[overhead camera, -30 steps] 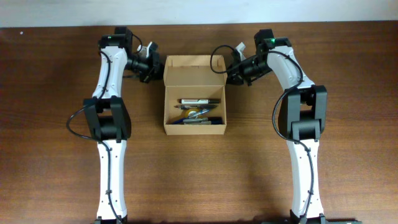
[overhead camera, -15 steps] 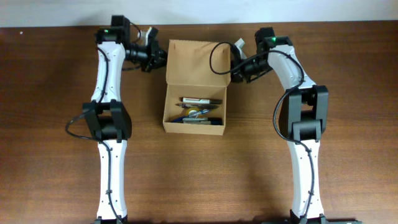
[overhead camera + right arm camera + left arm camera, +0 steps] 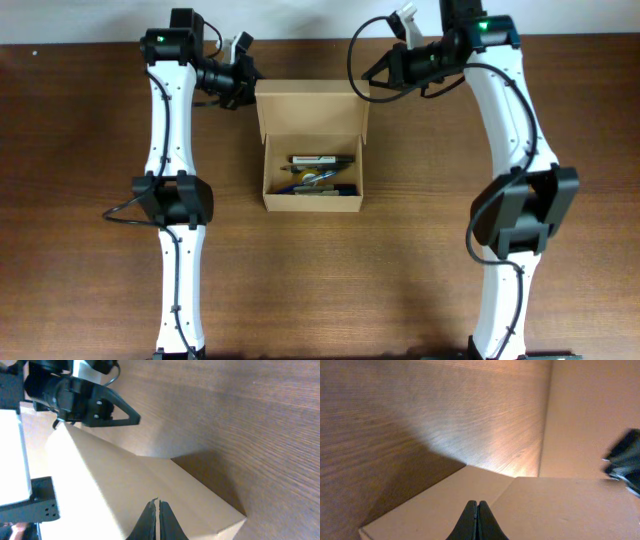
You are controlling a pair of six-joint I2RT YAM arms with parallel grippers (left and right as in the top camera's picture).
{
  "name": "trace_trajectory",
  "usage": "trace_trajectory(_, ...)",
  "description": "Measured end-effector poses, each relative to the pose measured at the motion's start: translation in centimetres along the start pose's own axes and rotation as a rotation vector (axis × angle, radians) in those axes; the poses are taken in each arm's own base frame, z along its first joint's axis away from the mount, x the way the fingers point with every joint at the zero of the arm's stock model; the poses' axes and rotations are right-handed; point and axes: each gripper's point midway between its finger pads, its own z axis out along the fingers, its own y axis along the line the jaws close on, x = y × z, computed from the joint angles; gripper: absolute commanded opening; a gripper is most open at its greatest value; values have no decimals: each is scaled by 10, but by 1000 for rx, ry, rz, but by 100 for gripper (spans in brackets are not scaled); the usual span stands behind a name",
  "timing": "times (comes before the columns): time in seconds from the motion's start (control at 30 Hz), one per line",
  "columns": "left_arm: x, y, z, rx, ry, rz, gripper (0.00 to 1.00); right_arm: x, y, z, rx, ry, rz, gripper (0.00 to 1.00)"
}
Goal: Pack container
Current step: 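Lift the box lid flap with both grippers toward closing, then press the lid down onto the box with both grippers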
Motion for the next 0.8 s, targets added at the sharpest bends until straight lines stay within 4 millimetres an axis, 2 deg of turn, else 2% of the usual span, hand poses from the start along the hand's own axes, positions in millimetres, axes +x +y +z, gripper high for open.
trace_trajectory(0.17,8,-7,4,-38,20,35,1,20,6,3,60,75,-8,4)
trace_trajectory(0.53,19,-73,-15,-168,-41,205,1,44,19,31,211,190,-130,4)
trace_trajectory(0.67,22,-88,-27,-236,-82,236,2,47,29,22,298,196,-181,4)
trace_trajectory(0.8,21,-96,-45,-317,-139,243,2,49,40,2,403,188,-227,4)
